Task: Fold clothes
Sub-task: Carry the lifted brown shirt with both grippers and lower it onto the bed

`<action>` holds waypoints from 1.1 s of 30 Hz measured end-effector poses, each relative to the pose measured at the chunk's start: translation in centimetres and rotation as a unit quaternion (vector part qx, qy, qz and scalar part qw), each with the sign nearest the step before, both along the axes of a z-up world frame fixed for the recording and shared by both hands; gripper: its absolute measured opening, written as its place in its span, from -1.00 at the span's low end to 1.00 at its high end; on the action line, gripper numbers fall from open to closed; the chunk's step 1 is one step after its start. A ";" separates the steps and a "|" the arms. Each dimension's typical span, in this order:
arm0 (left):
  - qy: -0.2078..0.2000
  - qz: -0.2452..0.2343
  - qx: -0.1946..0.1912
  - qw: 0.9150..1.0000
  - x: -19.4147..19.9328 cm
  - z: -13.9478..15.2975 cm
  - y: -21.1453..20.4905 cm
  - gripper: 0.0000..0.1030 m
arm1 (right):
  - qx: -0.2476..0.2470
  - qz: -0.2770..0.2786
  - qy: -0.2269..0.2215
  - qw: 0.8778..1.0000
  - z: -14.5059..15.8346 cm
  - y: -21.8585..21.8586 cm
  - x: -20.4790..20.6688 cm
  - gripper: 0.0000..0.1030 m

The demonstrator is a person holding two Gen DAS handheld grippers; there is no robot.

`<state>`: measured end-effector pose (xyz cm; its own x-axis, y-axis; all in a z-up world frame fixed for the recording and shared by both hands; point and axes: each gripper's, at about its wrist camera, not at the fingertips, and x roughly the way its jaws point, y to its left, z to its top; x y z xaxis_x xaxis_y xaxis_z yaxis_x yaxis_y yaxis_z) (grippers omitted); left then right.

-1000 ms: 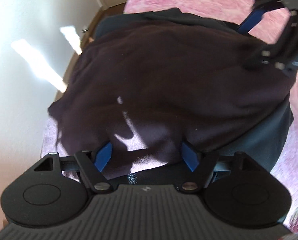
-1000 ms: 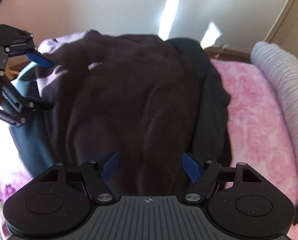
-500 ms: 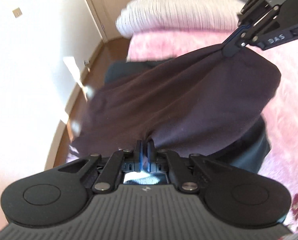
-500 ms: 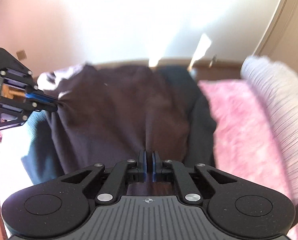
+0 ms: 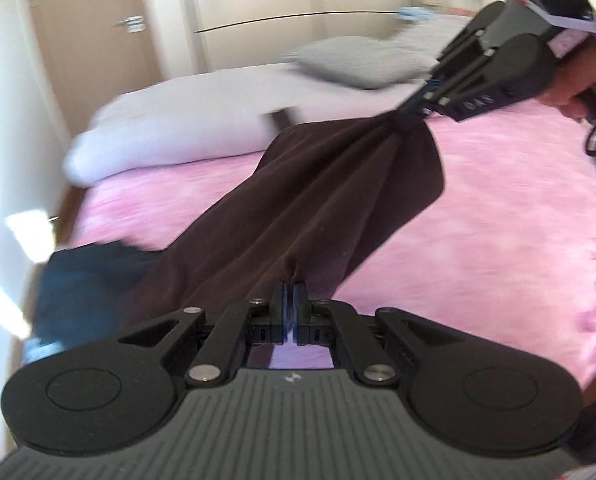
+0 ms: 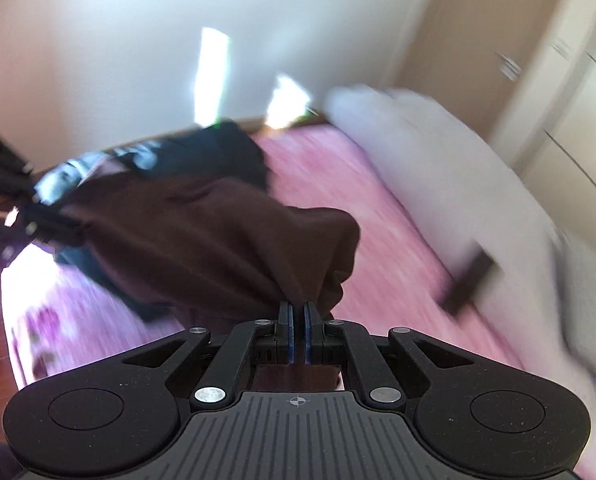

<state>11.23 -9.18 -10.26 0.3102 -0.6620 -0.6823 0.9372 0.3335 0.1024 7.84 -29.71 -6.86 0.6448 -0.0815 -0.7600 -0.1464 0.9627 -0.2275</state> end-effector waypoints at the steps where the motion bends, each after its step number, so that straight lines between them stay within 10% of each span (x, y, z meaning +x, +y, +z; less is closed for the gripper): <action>1: 0.007 -0.020 -0.003 1.000 -2.1 -0.2 -1.5 -1.00 | -0.004 -0.018 0.001 1.000 0.2 -1.6 -2.2 -0.94; 10: 0.106 -0.138 0.033 0.984 -16.5 -4.9 -15.6 -0.91 | -0.028 -0.193 0.074 0.978 -0.4 -13.6 -24.0 -0.92; 17: 0.120 -0.082 0.105 0.984 -20.5 -7.5 -15.3 -0.32 | -0.062 -0.296 0.150 0.941 -2.9 -18.6 -32.6 -0.91; 23: 0.180 0.019 0.140 0.973 -15.0 -13.2 -15.4 -0.11 | -0.043 -0.302 0.147 0.941 -4.9 -16.9 -33.1 -0.89; 29: 0.273 0.107 0.148 0.945 -9.2 -19.3 -15.2 0.07 | -0.025 -0.291 0.131 0.947 -10.4 -15.1 -30.2 -0.89; 33: 0.309 0.082 0.123 0.940 -8.3 -21.8 -15.5 -0.32 | 0.081 -0.289 0.155 0.941 -13.3 -15.7 -27.8 -0.91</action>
<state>2.92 -24.66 -32.05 -0.1109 -0.4383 -0.8920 0.7816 0.5159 -0.3506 -20.00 -45.43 -20.18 0.2731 -0.2177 -0.9370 0.3771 0.9203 -0.1039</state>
